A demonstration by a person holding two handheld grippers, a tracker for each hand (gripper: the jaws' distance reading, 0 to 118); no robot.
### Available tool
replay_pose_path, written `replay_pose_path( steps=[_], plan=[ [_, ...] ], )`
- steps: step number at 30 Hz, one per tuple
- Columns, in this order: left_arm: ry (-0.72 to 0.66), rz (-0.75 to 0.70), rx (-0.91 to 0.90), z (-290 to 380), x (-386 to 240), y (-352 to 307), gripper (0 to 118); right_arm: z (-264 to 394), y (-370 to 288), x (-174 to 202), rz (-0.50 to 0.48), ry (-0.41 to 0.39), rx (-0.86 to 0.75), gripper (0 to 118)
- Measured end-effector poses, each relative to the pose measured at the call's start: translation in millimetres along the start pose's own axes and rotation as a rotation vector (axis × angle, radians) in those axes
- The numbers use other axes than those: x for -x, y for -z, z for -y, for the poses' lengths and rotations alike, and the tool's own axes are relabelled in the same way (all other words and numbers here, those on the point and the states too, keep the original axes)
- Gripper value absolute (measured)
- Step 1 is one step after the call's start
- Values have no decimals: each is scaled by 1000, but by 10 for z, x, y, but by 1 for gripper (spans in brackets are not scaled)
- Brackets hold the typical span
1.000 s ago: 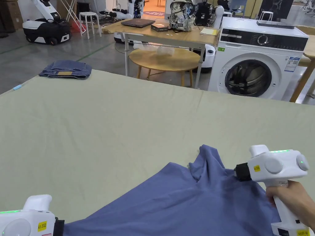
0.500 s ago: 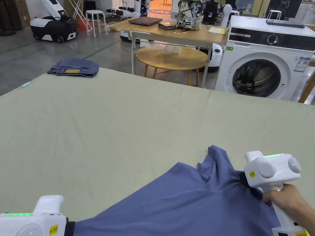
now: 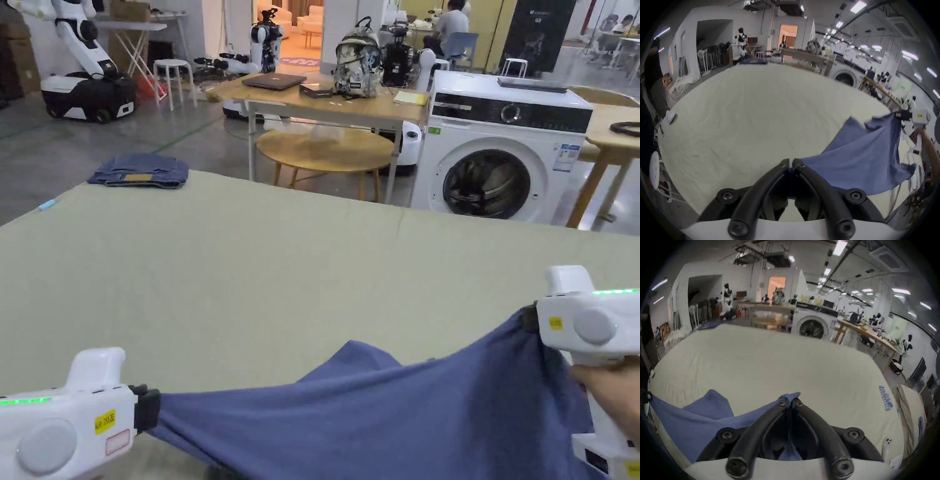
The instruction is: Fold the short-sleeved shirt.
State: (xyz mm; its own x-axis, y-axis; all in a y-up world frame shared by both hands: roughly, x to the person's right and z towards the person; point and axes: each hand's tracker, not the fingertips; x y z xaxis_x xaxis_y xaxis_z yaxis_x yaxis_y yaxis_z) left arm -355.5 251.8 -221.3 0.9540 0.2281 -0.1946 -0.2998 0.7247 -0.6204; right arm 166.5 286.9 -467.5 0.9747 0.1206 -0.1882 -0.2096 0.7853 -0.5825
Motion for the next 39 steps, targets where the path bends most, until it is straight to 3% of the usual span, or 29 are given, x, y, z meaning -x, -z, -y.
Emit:
replay_pose_path(
  steps=[9, 17, 29, 39],
  plan=[
    [57, 103, -157, -1036, -386, -374, 0, -429, -1223, -506, 131, 90, -275, 2],
    [186, 93, -295, -2255, -978, -653, 0, -974, -1894, -813, 228, 136, -444, 2],
    [240, 40, -414, -3476, -1501, -770, 0, -1833, -2071, -1068, 279, 165, -516, 2],
    [241, 32, -490, -4018, -1727, -692, 0, -2442, -1970, -1215, 337, 162, -604, 2]
  ],
)
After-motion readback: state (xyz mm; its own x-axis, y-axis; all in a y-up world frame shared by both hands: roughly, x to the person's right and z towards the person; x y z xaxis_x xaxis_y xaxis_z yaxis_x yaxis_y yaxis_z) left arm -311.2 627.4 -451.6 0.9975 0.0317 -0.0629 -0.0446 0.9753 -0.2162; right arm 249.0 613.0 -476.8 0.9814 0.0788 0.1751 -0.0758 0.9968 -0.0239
